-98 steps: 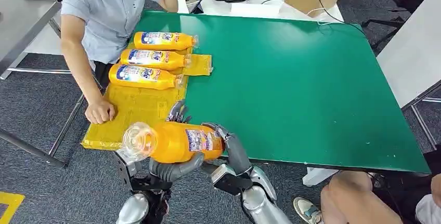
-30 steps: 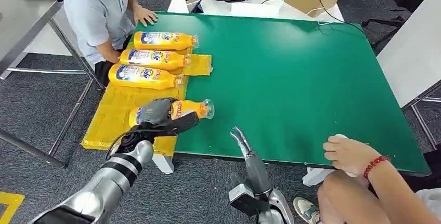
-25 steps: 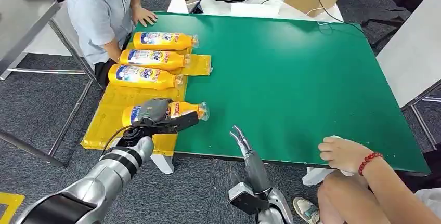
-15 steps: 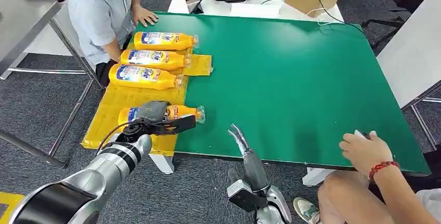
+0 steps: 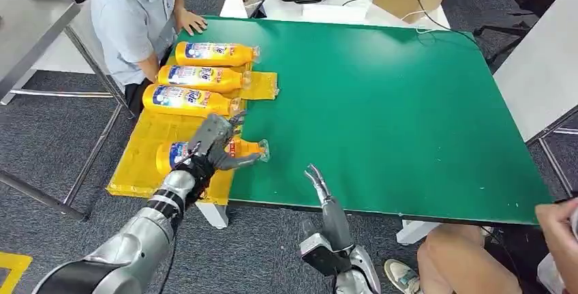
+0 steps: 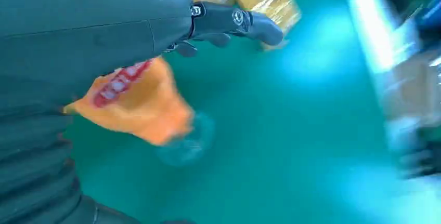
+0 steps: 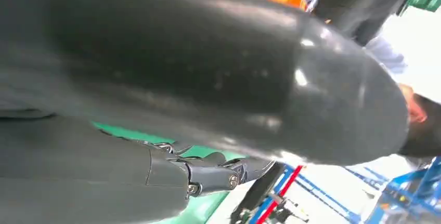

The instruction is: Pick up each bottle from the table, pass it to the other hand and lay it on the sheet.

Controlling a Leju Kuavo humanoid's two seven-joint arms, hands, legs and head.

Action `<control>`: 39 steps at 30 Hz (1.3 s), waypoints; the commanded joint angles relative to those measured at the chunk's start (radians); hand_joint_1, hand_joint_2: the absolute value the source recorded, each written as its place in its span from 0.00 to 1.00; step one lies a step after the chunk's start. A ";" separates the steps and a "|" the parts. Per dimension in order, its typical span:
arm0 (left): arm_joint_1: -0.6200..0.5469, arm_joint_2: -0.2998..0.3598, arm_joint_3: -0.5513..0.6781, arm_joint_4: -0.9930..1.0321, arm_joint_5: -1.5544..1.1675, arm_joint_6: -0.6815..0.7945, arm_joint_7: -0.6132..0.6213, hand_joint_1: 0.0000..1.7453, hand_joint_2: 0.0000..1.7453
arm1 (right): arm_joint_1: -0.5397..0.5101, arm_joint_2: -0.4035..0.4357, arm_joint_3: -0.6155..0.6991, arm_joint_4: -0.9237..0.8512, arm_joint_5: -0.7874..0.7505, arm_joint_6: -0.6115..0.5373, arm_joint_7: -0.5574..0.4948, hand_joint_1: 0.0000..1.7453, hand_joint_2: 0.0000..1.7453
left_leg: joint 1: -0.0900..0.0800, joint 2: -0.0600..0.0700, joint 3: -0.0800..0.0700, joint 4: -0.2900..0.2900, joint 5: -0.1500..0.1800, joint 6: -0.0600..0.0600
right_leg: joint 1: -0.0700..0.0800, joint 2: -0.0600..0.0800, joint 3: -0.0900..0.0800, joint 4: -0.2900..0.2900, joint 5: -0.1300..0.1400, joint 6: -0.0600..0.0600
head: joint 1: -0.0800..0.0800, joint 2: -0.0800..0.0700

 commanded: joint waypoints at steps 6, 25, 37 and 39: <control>0.536 -0.003 -0.196 -0.981 0.364 0.327 -0.134 0.00 1.00 | 0.132 -0.053 -0.012 -0.373 -0.190 -0.129 -0.018 0.00 1.00 | 0.000 0.003 0.001 0.000 -0.004 -0.001 | 0.000 0.001 0.000 0.000 -0.003 -0.002 | 0.000 0.000; 0.776 0.012 -0.342 -1.066 0.200 0.537 -0.089 0.00 1.00 | 0.171 0.025 -0.091 -0.392 -0.236 -0.271 0.094 0.00 0.00 | 0.000 0.001 0.001 -0.001 -0.004 -0.001 | 0.000 0.000 0.000 -0.002 -0.003 -0.002 | 0.000 0.000; 0.733 0.023 -0.324 -1.002 0.230 0.399 -0.088 0.00 1.00 | 0.135 -0.022 -0.110 -0.349 -0.271 0.004 0.249 0.00 1.00 | 0.000 0.001 0.004 -0.003 -0.003 -0.001 | 0.000 -0.001 0.004 -0.004 -0.003 -0.002 | 0.000 0.000; 0.710 0.015 -0.308 -0.977 0.239 0.385 -0.080 0.00 1.00 | 0.113 -0.015 -0.123 -0.325 -0.255 0.004 0.238 0.00 1.00 | 0.000 0.000 0.001 -0.002 -0.002 -0.001 | 0.000 -0.001 0.001 -0.003 -0.002 -0.002 | 0.000 0.000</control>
